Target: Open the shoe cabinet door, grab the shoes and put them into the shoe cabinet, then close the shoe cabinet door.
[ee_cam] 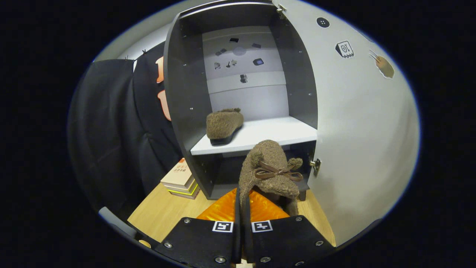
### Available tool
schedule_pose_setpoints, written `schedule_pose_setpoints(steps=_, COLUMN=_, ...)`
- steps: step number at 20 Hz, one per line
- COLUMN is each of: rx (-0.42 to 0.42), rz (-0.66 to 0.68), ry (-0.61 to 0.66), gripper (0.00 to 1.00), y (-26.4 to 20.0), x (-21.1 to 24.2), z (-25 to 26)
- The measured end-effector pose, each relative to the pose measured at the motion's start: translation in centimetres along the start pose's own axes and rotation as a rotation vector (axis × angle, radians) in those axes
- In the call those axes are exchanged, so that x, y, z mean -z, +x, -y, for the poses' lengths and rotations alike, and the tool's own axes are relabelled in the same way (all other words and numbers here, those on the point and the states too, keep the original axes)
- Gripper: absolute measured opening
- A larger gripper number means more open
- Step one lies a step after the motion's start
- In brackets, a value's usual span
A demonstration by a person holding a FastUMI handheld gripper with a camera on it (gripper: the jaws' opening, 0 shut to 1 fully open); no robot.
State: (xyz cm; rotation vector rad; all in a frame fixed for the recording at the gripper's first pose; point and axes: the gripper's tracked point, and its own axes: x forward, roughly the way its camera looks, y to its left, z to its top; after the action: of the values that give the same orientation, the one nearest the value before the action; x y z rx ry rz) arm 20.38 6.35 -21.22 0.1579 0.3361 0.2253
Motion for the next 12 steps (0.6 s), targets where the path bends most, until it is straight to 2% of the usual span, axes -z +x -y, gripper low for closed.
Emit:
schedule_pose_setpoints(steps=6, rx=-0.004, rz=0.067, ry=-0.055, gripper=0.04, y=3.6, x=-7.3, z=0.9)
schedule_pose_setpoints(steps=12, rx=0.002, rz=0.063, ry=-0.119, gripper=0.04, y=9.1, x=-11.2, z=2.1)
